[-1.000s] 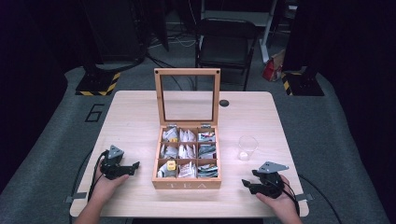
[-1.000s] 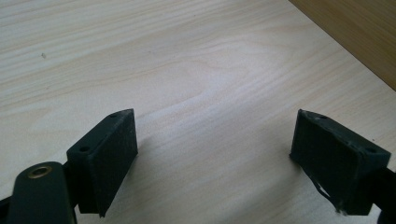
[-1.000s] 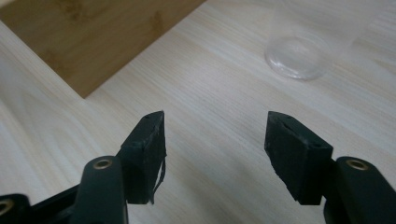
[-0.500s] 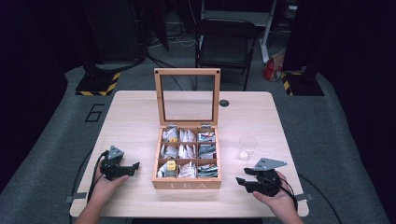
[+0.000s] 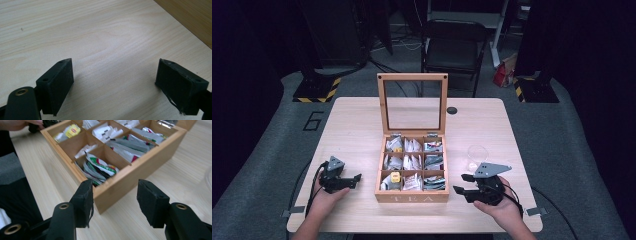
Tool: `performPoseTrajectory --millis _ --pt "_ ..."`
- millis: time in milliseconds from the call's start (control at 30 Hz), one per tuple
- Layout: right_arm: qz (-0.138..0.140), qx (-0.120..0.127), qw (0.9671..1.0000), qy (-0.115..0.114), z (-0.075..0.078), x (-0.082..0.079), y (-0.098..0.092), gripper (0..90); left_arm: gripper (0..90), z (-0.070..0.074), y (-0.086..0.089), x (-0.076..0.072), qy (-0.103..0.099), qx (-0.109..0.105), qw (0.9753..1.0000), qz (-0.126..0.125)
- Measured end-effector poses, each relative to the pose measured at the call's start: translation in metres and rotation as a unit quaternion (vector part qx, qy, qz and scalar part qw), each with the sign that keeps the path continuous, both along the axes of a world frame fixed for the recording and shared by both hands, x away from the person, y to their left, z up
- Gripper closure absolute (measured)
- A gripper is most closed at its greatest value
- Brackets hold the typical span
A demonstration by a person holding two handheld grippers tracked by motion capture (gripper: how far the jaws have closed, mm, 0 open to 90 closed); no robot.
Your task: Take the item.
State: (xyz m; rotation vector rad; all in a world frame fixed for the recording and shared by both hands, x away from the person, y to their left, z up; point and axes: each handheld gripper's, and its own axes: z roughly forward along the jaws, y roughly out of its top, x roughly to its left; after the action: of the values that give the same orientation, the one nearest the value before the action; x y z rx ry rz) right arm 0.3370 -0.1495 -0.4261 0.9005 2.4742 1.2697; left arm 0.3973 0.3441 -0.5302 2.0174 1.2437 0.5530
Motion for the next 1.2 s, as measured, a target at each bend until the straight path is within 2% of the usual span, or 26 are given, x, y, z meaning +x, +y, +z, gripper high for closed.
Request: performPoseTrajectory --millis 200,333,500,967,1200 --pt "0.030 -0.008 0.9995 -0.004 0.005 0.006 0.019 51.9 14.3 0.000 0.000 0.000 -0.001 0.000 1.0000 0.000" --pt "0.033 -0.003 0.9995 0.000 0.008 0.008 0.027 52.0 14.3 0.000 0.000 0.000 0.000 0.000 1.0000 0.000" --pt "0.042 -0.003 0.9991 -0.008 0.013 0.014 0.041 51.6 14.4 0.000 0.000 0.000 0.000 0.000 1.0000 0.000" --pt "0.078 -0.004 0.9969 -0.009 0.011 0.032 0.081 53.8 14.4 0.000 0.000 0.000 -0.003 0.000 1.0000 0.000" --pt "0.090 0.000 0.9959 -0.011 0.011 0.039 0.093 53.8 14.4 0.000 0.000 0.000 -0.003 0.000 1.0000 0.000"
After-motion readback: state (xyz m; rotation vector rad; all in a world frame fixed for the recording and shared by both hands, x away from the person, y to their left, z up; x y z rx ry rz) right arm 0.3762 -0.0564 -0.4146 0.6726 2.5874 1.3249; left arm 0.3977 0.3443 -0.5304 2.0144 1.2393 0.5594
